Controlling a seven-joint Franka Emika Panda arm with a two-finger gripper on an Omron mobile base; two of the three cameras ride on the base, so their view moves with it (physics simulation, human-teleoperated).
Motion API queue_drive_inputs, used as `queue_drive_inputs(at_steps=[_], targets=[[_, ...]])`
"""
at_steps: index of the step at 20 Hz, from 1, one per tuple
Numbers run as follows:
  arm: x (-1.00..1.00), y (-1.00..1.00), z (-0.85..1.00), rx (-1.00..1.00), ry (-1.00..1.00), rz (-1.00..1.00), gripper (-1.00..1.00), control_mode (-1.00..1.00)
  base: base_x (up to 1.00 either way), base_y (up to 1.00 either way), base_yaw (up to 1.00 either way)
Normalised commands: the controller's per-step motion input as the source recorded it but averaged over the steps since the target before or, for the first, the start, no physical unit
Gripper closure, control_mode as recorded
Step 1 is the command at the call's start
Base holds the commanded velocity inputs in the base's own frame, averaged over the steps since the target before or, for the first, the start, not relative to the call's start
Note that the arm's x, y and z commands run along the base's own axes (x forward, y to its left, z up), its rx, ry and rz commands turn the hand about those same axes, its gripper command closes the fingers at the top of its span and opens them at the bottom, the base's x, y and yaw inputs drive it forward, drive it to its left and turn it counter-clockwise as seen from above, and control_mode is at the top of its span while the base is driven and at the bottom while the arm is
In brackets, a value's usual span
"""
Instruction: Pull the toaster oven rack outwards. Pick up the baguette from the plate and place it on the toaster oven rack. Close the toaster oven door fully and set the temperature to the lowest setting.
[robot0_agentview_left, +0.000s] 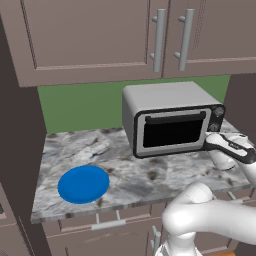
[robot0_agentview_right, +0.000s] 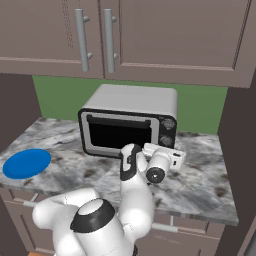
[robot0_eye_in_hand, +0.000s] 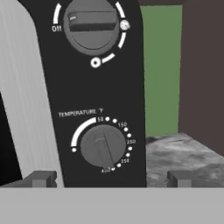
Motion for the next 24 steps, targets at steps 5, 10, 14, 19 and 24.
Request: queue_drive_inputs(at_steps=[5, 10, 14, 19, 24], targets=[[0.00, 0.12, 0.04, 0.25, 0.02, -0.16, -1.00, -1.00, 0.00, 0.00, 0.00], [-0.01, 0.25, 0.00, 0.28, 0.05, -0.17, -1.00, -1.00, 0.00, 0.00, 0.00], [0.00, 0.09, 0.00, 0.39, 0.10, -0.04, -1.00, -1.00, 0.00, 0.00, 0.00], [0.03, 0.00, -0.01, 0.54, 0.22, 0.12, -1.00, -1.00, 0.00, 0.00, 0.00], [0.07, -0.54, 0.16, 0.67, 0.17, 0.21, -1.00, -1.00, 0.00, 0.00, 0.00]])
